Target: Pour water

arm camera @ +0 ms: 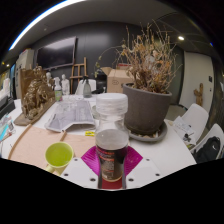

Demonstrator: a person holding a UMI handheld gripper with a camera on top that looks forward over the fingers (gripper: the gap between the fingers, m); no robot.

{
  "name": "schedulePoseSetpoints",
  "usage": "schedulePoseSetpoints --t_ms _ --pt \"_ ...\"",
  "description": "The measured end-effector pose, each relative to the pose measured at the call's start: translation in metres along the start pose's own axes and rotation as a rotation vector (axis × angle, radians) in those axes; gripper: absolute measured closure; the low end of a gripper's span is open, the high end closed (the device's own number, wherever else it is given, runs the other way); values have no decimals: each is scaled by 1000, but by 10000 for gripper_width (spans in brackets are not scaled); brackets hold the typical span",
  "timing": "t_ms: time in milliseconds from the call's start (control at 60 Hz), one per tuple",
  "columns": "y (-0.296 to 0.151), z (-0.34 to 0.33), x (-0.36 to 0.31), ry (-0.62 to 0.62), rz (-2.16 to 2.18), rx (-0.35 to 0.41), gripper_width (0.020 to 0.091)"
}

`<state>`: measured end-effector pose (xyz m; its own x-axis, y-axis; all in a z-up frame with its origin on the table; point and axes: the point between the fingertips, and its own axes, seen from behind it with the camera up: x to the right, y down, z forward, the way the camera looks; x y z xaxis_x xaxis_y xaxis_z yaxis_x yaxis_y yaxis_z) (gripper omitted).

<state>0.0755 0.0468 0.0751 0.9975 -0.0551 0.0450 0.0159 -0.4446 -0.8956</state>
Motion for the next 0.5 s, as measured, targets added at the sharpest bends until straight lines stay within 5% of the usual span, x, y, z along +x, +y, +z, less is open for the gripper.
schedulePoseSetpoints --t_ms 200,400,433,500 --pt "30 6 -3 -6 32 -3 827" --pt "35 1 -2 -8 38 5 668" --pt "38 -1 -1 -11 47 -15 607" --pt "37 -9 -2 -25 65 -28 306"
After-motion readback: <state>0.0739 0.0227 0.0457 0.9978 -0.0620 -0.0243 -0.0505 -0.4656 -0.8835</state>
